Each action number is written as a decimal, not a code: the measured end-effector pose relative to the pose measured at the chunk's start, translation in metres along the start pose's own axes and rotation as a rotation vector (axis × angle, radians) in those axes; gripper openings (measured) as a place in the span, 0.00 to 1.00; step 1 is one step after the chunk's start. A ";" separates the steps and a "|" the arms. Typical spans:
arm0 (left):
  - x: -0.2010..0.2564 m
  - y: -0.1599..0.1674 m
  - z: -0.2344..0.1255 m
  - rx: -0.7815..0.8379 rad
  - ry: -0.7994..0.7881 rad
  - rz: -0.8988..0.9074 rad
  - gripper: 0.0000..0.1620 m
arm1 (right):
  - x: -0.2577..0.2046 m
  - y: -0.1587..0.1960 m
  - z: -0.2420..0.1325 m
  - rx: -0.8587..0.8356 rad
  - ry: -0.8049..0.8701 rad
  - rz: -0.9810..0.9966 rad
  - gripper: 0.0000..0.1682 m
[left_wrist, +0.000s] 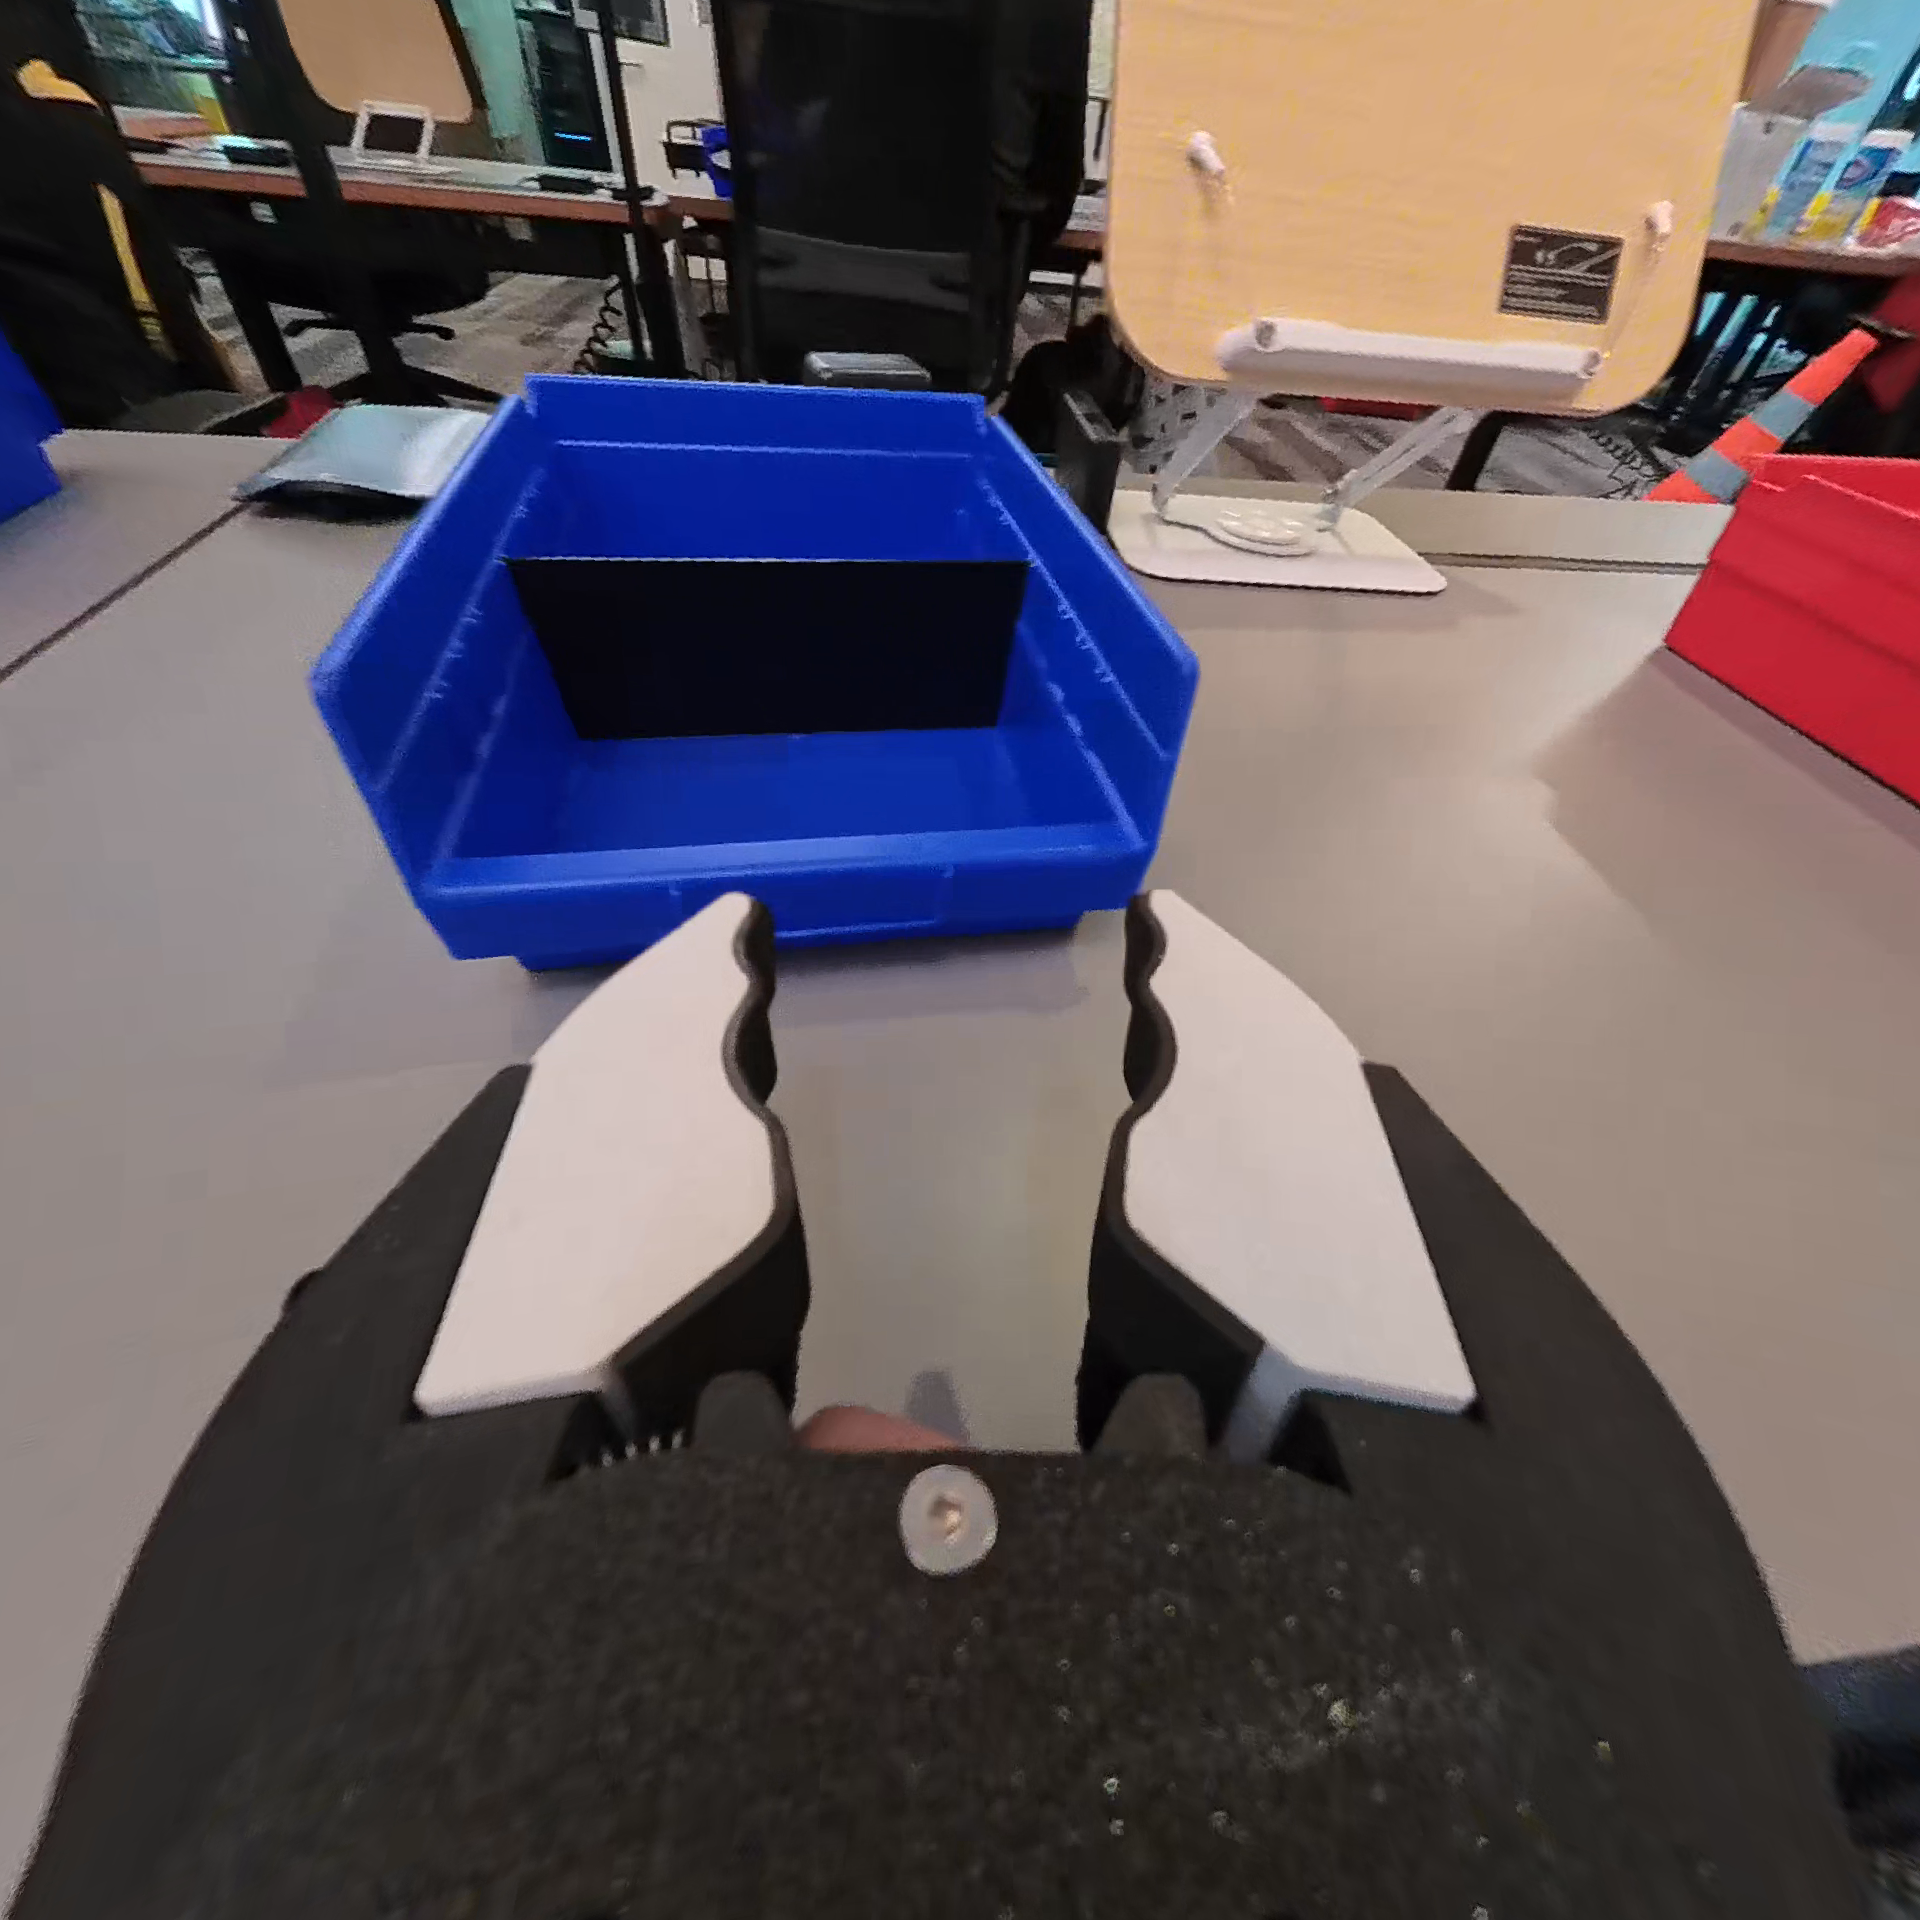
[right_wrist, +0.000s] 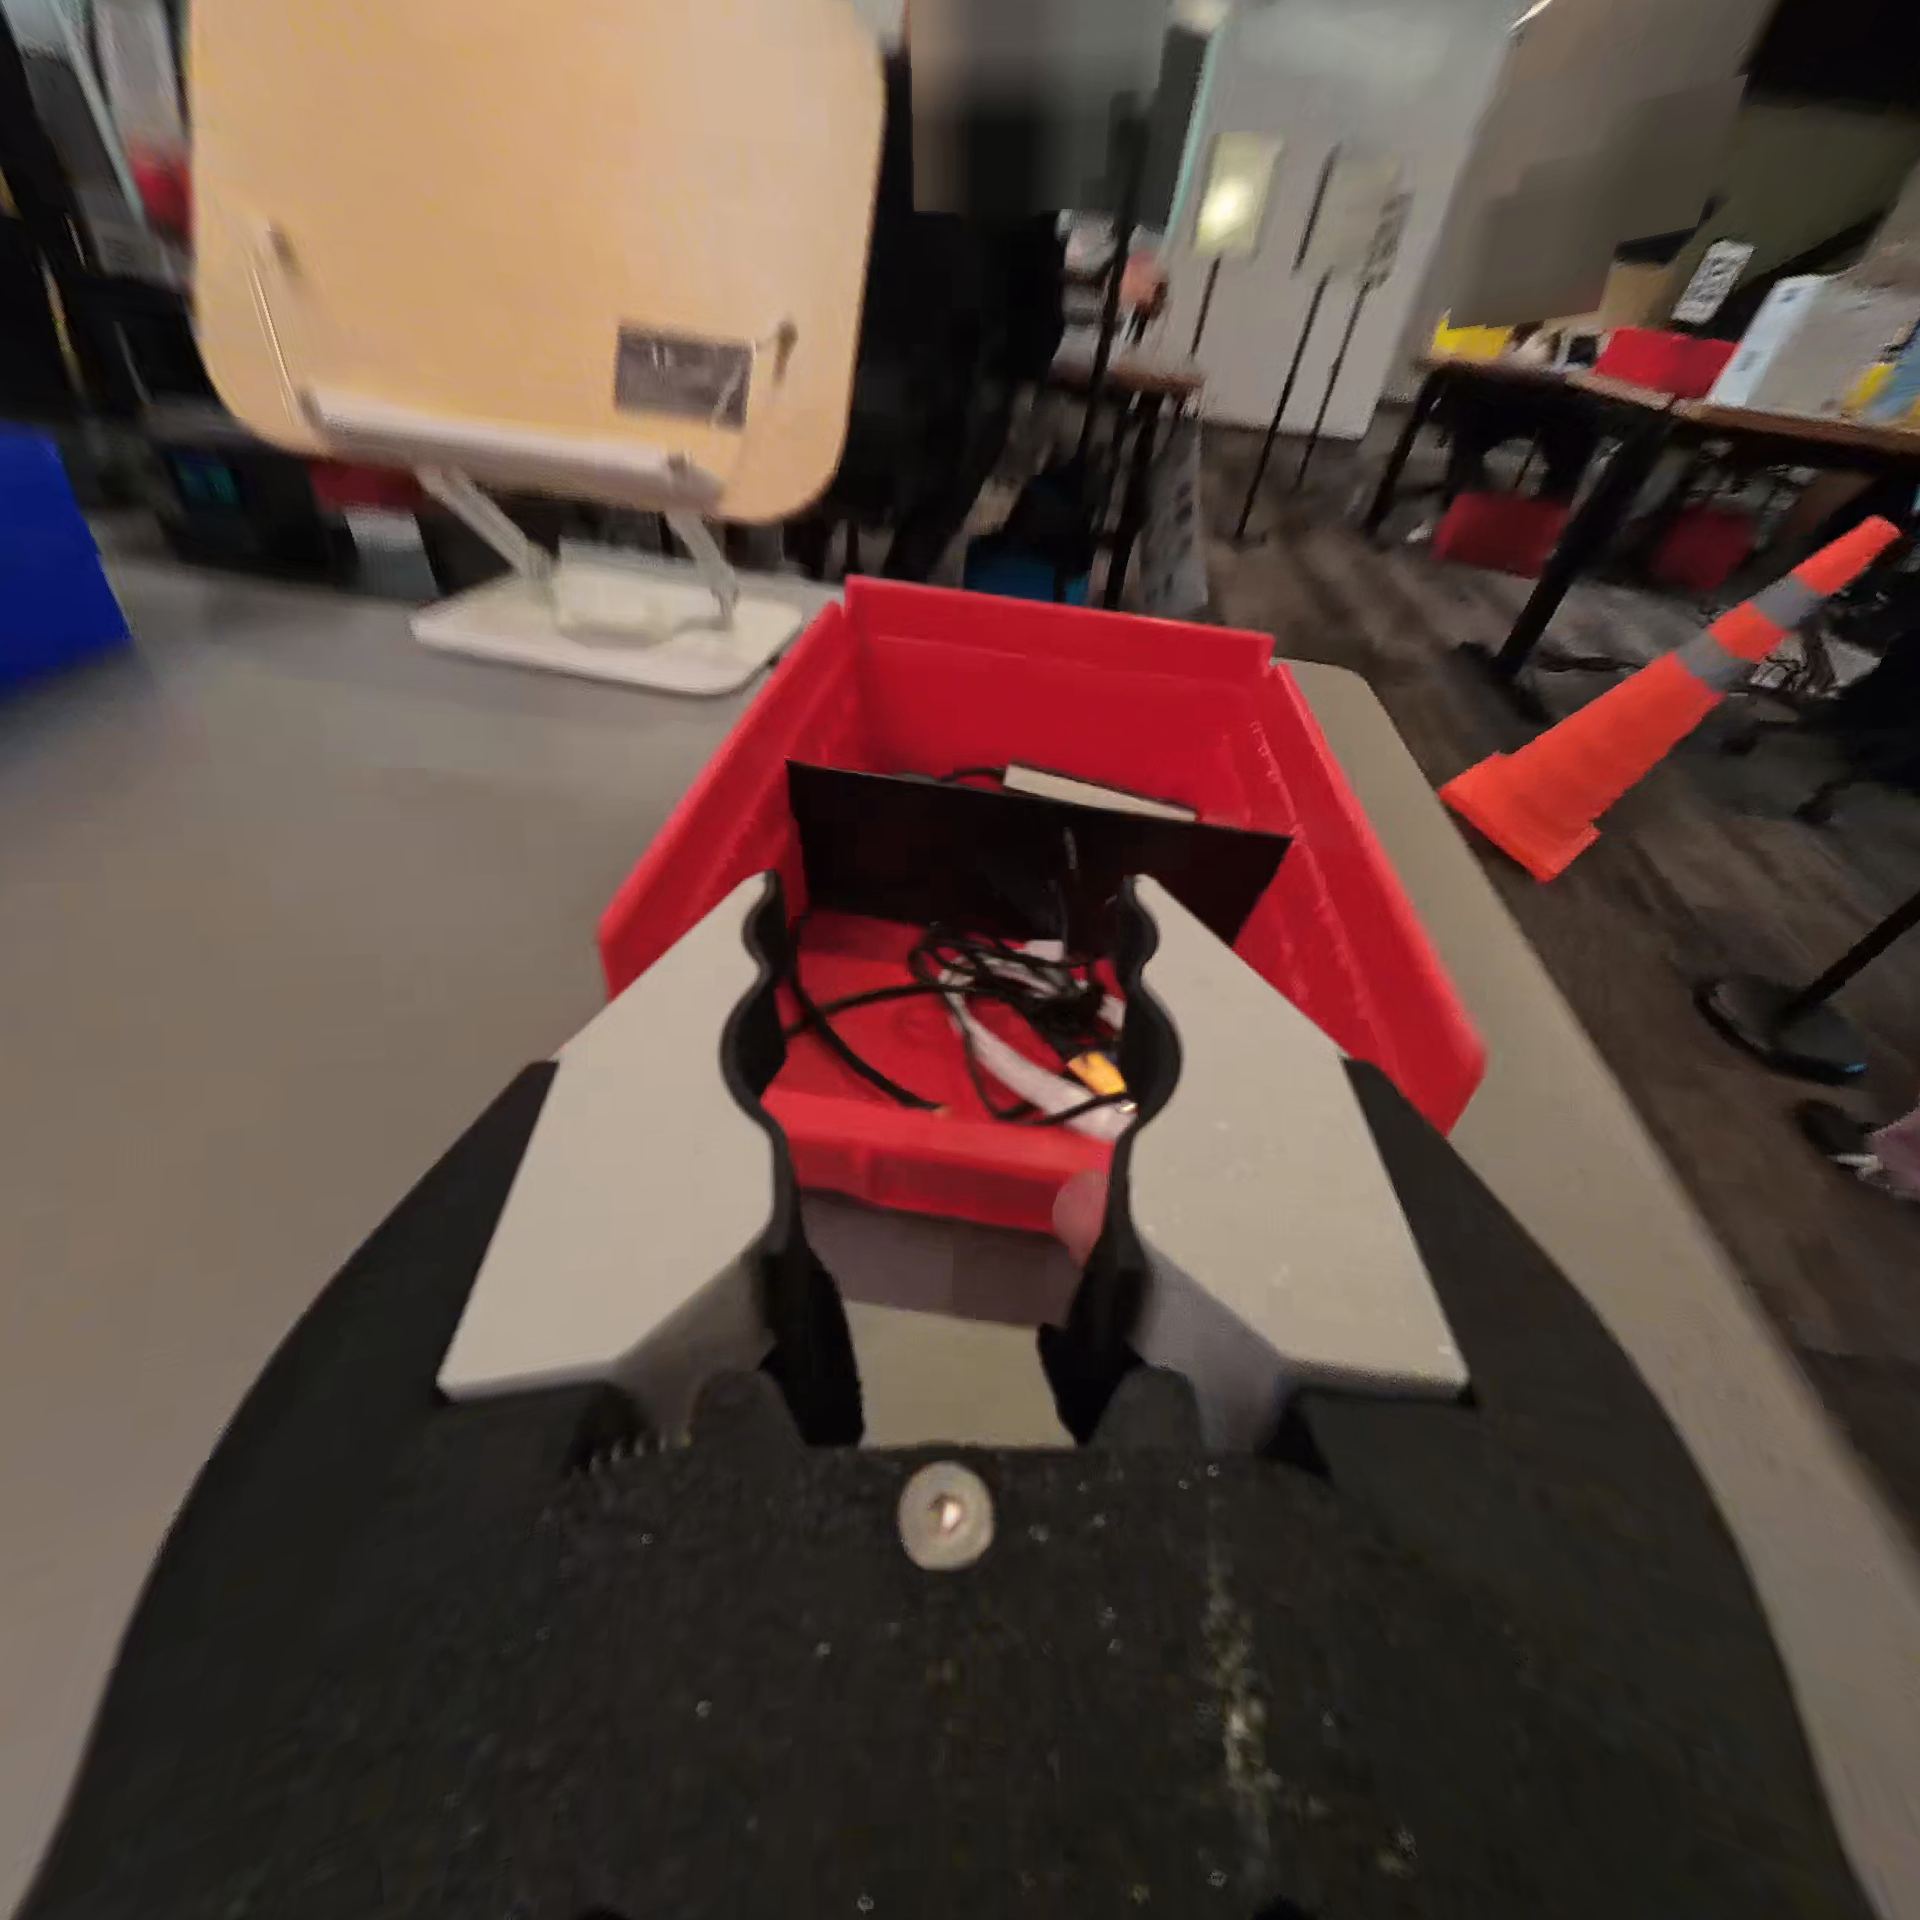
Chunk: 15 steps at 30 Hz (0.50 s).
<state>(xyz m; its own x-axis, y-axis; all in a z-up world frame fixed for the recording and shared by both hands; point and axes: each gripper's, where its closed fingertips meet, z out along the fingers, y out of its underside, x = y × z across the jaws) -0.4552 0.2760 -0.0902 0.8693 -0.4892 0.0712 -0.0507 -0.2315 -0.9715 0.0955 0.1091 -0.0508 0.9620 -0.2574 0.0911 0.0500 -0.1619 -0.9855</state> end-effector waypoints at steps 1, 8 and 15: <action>-0.007 0.001 0.001 -0.004 -0.026 0.008 0.40 | -0.006 0.012 -0.008 0.038 0.011 0.069 0.37; -0.023 0.007 0.009 -0.077 -0.084 0.083 0.32 | -0.017 0.041 -0.011 -0.033 -0.016 0.255 0.37; -0.008 0.014 0.023 -0.094 -0.085 0.159 0.39 | -0.010 0.065 0.001 -0.130 0.025 0.250 0.38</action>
<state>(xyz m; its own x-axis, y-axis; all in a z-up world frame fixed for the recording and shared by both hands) -0.4515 0.2964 -0.1102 0.8846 -0.4545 -0.1047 -0.2330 -0.2361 -0.9434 0.0894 0.1016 -0.1161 0.9330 -0.3280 -0.1477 -0.2248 -0.2111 -0.9513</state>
